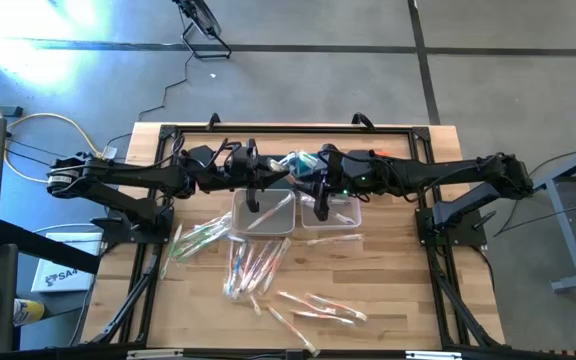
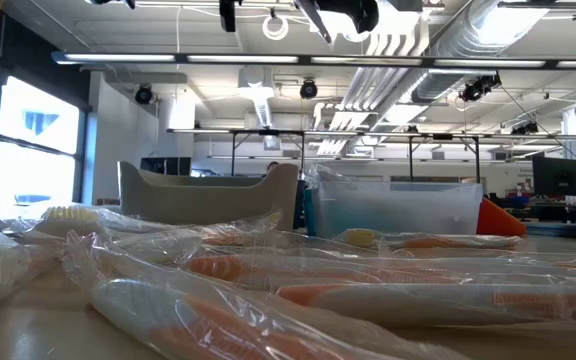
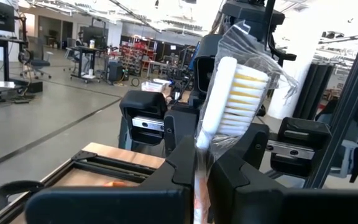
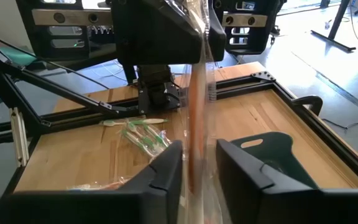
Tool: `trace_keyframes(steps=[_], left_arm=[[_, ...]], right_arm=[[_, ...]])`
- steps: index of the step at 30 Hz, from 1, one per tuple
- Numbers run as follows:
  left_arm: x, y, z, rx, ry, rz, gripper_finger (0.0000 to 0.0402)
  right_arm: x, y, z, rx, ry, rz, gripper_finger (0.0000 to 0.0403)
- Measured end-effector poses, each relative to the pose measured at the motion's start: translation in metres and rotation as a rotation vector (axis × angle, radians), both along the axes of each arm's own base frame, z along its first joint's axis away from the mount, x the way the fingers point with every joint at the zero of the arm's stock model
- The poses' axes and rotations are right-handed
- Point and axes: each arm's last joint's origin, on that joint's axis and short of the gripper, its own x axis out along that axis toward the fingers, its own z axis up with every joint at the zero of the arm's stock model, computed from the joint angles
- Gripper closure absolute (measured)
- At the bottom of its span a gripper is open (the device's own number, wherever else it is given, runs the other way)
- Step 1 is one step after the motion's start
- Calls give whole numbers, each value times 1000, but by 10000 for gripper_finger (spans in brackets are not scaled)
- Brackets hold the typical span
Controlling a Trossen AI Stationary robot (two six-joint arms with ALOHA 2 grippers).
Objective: Pick & Place Toothbrushes
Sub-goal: Put the orange toothbrush into the gray bin
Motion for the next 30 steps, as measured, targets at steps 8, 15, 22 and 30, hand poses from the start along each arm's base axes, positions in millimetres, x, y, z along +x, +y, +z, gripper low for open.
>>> trace_keyframes(steps=[8,15,22,30], left_arm=[[0,0,0,0,0,0,391],[0,0,-1,-1,6,1,391],[2,0,-6,-24,127,-1,391],[-5,3,17,-116,504,23,391]], right_arm=[[0,0,0,1,0,1,215],[-17,-1,12,-82,11,-24,172],[-64,-3,32,-104,70,-92,170],[-101,-4,51,-109,37,-123,173]])
